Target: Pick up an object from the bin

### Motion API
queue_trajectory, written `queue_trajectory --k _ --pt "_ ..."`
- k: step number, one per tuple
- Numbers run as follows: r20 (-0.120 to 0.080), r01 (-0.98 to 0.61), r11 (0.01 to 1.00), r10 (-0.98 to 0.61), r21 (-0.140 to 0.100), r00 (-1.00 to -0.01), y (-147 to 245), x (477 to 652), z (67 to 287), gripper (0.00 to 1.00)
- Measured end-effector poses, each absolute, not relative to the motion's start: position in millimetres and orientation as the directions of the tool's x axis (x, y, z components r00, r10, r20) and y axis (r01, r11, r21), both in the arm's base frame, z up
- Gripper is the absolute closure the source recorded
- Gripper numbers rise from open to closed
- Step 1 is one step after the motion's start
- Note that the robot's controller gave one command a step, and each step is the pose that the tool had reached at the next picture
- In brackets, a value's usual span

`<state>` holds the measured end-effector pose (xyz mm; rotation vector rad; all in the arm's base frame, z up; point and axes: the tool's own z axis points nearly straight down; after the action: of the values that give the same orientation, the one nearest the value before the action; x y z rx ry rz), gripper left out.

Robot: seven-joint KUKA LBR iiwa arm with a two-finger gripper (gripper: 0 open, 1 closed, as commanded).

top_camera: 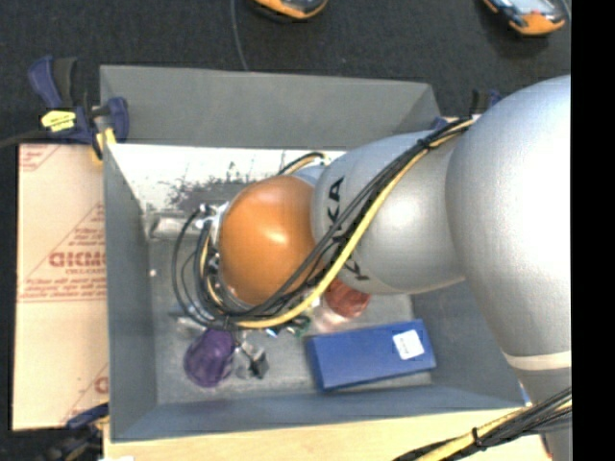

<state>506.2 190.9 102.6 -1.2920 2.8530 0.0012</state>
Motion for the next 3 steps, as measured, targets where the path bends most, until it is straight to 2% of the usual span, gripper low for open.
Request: queue_trajectory --k 1,2,3 --pt "-0.010 -0.899 0.439 -0.899 -0.008 -0.439 184 509.6 119 0.00" --pt "-0.013 -0.789 0.614 -0.789 -0.005 -0.614 183 500.9 105 0.00" --pt "-0.015 -0.720 0.694 -0.719 -0.005 -0.694 184 504.5 102 0.00"
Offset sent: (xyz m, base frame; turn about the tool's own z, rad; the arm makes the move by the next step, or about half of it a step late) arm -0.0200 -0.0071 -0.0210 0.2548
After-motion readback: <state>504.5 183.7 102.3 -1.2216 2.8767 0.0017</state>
